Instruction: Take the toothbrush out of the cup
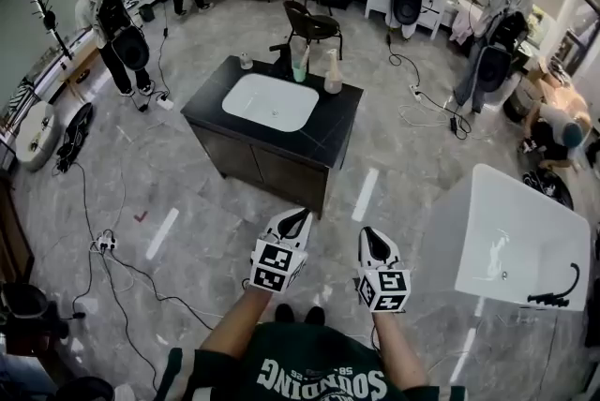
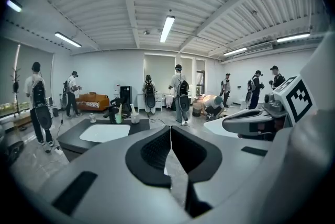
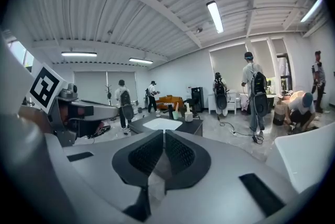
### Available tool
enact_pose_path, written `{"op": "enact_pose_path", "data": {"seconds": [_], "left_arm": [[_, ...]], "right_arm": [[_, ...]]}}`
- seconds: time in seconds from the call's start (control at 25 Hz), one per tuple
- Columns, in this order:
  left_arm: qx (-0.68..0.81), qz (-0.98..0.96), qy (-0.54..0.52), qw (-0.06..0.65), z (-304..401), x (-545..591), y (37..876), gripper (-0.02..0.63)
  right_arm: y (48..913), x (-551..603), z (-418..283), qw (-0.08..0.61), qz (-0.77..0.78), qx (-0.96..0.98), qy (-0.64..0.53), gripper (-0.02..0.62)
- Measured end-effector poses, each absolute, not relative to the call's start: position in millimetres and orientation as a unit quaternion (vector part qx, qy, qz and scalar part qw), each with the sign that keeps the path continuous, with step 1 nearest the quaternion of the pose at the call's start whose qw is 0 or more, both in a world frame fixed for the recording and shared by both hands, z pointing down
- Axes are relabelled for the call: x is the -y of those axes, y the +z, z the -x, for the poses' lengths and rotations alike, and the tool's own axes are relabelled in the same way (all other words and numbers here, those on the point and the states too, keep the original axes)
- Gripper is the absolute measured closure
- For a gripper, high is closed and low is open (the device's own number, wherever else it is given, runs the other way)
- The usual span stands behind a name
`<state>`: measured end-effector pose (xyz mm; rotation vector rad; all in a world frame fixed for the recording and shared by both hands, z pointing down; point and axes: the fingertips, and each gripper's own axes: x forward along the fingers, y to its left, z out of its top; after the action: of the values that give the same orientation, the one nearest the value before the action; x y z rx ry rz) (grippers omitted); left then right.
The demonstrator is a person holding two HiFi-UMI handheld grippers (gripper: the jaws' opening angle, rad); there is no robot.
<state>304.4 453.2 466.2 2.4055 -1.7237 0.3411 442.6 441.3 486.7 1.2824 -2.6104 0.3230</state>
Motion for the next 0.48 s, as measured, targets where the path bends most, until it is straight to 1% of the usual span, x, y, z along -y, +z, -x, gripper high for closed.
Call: {"op": "enact_pose_path", "data": {"seconds": [0.28,0.48], "left_arm": [[0.581,-0.801,0.125,0.074,-316,-450,458,0.589],[0.585,-0.798,0.129,0.061,-307,-440,451,0.589]], "right_arm": [[487,-434,-451,0.101,-0.430,0.889,0.119,0.552],[490,-426,-444,0.091,-0.430,0.889,0.129,0.552]]}}
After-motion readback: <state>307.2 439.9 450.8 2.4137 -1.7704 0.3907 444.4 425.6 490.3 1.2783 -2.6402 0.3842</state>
